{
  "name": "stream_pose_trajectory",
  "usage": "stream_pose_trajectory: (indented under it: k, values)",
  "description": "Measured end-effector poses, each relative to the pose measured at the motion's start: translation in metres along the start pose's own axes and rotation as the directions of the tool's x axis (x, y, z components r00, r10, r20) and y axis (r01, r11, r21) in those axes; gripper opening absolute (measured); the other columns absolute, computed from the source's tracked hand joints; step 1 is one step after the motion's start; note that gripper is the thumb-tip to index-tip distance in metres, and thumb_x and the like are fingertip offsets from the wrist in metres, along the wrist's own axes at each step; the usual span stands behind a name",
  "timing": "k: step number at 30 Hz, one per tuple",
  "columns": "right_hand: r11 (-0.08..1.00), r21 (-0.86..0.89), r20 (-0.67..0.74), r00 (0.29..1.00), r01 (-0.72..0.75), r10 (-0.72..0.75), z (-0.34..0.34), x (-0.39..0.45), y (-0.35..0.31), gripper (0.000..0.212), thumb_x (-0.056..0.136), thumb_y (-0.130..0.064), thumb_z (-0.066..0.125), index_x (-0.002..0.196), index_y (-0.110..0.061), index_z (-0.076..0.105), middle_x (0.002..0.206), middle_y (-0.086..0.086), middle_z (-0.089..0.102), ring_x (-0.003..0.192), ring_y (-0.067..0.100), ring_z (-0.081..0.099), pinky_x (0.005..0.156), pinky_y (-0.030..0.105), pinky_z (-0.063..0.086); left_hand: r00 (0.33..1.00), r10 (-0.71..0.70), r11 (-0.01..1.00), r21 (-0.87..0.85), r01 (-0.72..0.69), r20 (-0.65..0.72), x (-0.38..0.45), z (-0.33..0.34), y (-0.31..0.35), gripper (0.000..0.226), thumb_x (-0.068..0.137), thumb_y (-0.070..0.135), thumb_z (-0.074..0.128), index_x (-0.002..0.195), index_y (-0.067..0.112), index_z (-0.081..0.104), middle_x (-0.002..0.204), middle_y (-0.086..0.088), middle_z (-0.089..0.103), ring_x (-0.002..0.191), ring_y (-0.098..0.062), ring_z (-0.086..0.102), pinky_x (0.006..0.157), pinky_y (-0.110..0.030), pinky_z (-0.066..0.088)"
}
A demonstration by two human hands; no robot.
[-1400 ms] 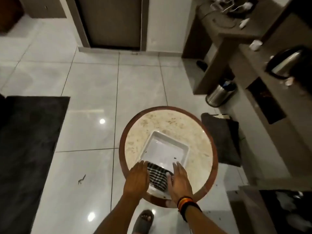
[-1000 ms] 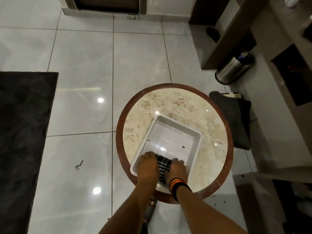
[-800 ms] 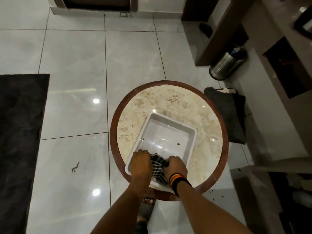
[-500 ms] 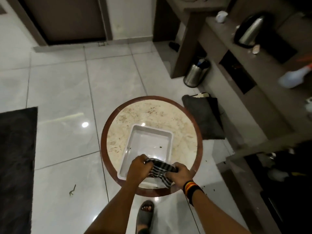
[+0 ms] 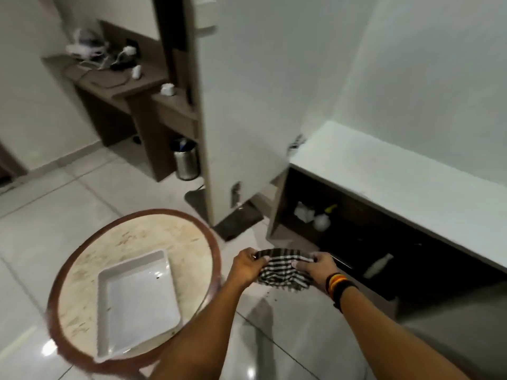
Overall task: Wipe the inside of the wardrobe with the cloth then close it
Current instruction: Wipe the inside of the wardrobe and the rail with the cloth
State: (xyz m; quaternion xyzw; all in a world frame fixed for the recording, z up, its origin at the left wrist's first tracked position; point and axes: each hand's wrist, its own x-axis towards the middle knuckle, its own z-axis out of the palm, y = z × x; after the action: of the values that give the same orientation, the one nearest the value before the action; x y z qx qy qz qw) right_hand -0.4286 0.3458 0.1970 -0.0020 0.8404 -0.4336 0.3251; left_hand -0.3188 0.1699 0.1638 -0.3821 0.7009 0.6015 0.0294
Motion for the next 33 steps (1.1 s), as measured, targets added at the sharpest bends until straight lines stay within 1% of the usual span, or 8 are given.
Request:
stream_pose_trajectory:
  k: [5,12,15,18,22,25,29,33]
  values:
    - [0.999,-0.035,-0.23,0.973,0.015,-0.023,-0.11,-0.021,-0.002,0.025,0.073,-0.028,0.086,0.069,-0.012,0.068,0.071,0.007,0.071,0.066,0.02,0.066,0.065,0.033,0.054,0.973,0.206,0.975,0.059,-0.213,0.107,-0.013,0.072,0.085,0.03,0.088,0.032,0.075,0.109,0.011,0.07,0.106,-0.012,0.076,0.097,-0.026,0.074,0.09,-0.048,0.061]
    - [0.993,0.085,-0.475,0.879,0.08,-0.03,-0.228,-0.043,-0.041,0.039,0.077,-0.029,0.081,0.062,-0.014,0.048,0.059,0.007,0.047,0.054,0.023,0.047,0.053,0.026,0.035,0.851,0.474,0.855,0.116,-0.506,0.225,-0.045,0.134,0.235,0.033,0.086,0.036,0.077,0.105,0.012,0.065,0.086,0.0,0.061,0.081,-0.019,0.064,0.075,-0.037,0.06]
    - [0.976,0.173,-0.565,0.825,0.136,-0.015,-0.274,-0.055,-0.07,0.04,0.074,-0.028,0.082,0.057,-0.014,0.048,0.058,0.006,0.054,0.056,0.024,0.052,0.055,0.028,0.04,0.788,0.565,0.784,0.137,-0.605,0.245,-0.052,0.149,0.299,0.04,0.075,0.048,0.073,0.099,0.016,0.068,0.093,-0.005,0.071,0.088,-0.026,0.072,0.083,-0.047,0.062]
    - [0.932,0.278,-0.623,0.782,0.234,-0.011,-0.318,-0.065,-0.109,0.03,0.072,-0.021,0.083,0.06,-0.012,0.057,0.064,0.009,0.065,0.062,0.028,0.063,0.062,0.038,0.058,0.713,0.649,0.713,0.114,-0.691,0.265,-0.061,0.159,0.366,0.026,0.081,0.04,0.072,0.094,0.018,0.067,0.092,-0.003,0.071,0.089,-0.026,0.073,0.082,-0.047,0.062]
    - [0.771,0.457,-0.683,0.73,0.443,-0.014,-0.386,-0.076,-0.184,0.019,0.081,-0.002,0.073,0.075,-0.006,0.055,0.069,0.02,0.064,0.052,0.028,0.061,0.053,0.035,0.055,0.591,0.753,0.599,0.07,-0.798,0.29,-0.065,0.174,0.469,0.021,0.081,0.04,0.071,0.091,0.023,0.065,0.092,-0.001,0.072,0.087,-0.025,0.074,0.08,-0.05,0.062]
    - [0.667,0.408,-0.809,0.586,0.623,-0.053,-0.435,-0.091,-0.251,0.015,0.086,-0.001,0.065,0.078,-0.009,0.055,0.08,0.021,0.068,0.068,0.035,0.07,0.061,0.044,0.061,0.452,0.835,0.462,0.049,-0.886,0.314,-0.078,0.182,0.56,0.023,0.076,0.041,0.07,0.089,0.023,0.064,0.089,-0.002,0.074,0.086,-0.025,0.074,0.078,-0.052,0.062]
    - [0.601,0.081,-0.975,0.188,0.795,-0.118,-0.505,-0.116,-0.349,0.008,0.076,-0.019,0.066,0.076,-0.018,0.058,0.088,0.014,0.07,0.081,0.035,0.069,0.073,0.051,0.062,0.194,0.918,0.202,0.013,-0.979,0.345,-0.115,0.174,0.673,0.026,0.077,0.039,0.072,0.094,0.02,0.065,0.094,-0.003,0.074,0.089,-0.025,0.073,0.081,-0.049,0.062]
    - [0.558,-0.238,-0.971,-0.176,0.795,-0.163,-0.556,-0.153,-0.435,0.021,0.078,-0.019,0.062,0.098,-0.015,0.065,0.113,0.014,0.064,0.099,0.032,0.064,0.095,0.039,0.052,-0.045,0.952,-0.045,-0.007,-0.999,0.304,-0.141,0.155,0.761,0.031,0.079,0.039,0.07,0.103,0.021,0.073,0.1,0.004,0.078,0.093,-0.018,0.074,0.087,-0.042,0.061]
